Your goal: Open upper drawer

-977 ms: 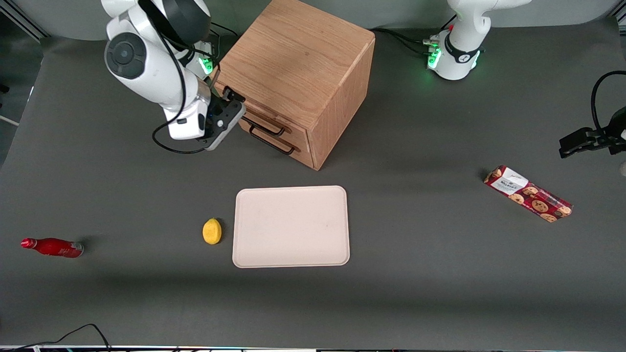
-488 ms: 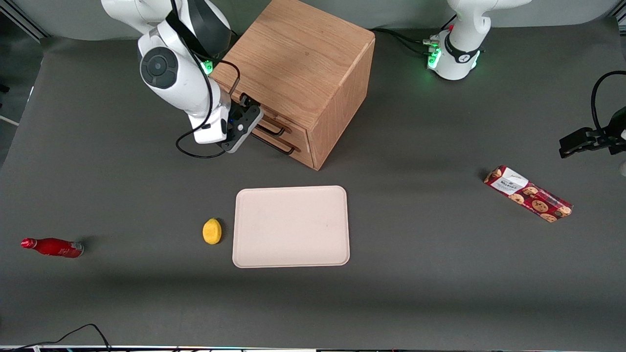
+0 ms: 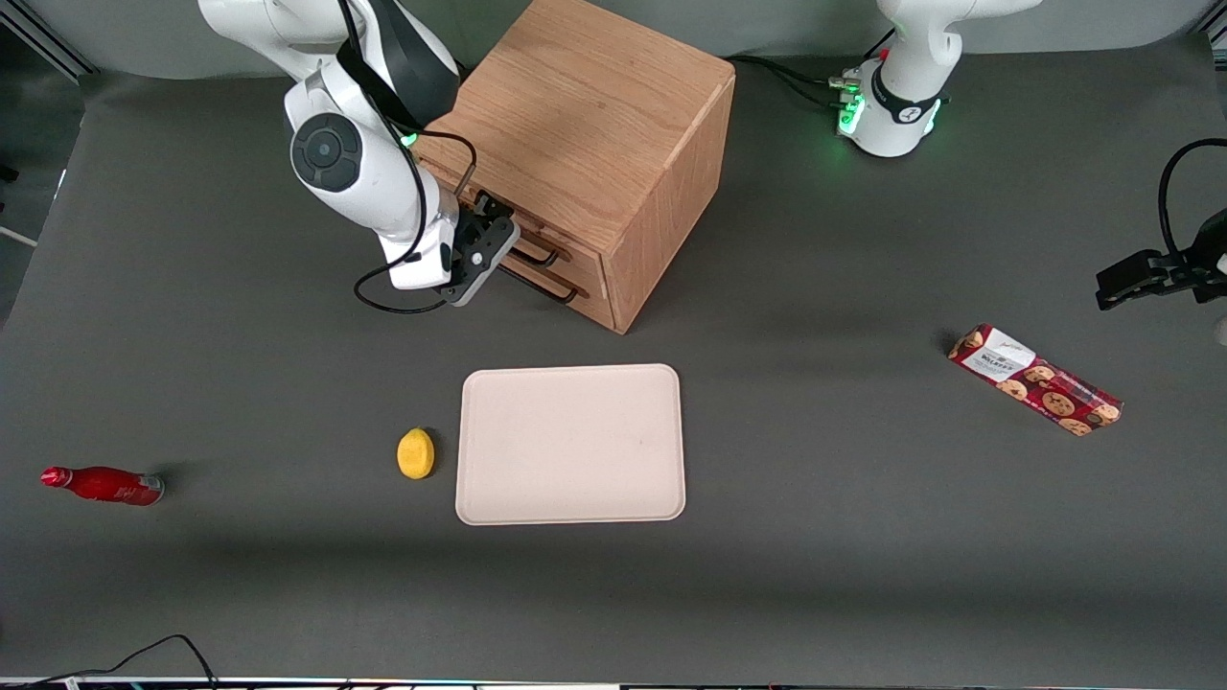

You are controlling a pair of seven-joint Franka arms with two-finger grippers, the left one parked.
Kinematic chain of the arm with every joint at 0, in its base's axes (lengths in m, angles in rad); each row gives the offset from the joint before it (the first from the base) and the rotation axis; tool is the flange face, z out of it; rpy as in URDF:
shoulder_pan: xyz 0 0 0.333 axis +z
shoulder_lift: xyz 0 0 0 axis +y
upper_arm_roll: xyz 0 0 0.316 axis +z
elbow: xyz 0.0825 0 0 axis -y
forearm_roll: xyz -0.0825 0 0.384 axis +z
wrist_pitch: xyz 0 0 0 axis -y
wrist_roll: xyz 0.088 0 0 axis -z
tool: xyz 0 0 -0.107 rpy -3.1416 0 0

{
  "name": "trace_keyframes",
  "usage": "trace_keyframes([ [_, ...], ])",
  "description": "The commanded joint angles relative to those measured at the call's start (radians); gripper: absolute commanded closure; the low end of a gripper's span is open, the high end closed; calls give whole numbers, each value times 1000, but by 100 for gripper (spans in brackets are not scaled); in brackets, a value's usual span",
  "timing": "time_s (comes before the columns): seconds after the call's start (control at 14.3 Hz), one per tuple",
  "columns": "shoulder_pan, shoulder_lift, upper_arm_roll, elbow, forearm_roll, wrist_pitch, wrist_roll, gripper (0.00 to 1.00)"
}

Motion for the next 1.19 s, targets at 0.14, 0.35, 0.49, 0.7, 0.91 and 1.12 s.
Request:
trace_keyframes([
  [0.14,7,15,-1,-25,27,42,-31,0],
  [0.35,6,26,-2,-26,27,49,-31,0],
  [0.49,6,35,-2,-26,27,52,-34,0],
  [0.7,6,35,-5,-26,27,52,-35,0],
  [0.91,4,35,-16,-23,26,52,-38,0],
  [1.12,1,37,-21,-20,23,52,-38,0],
])
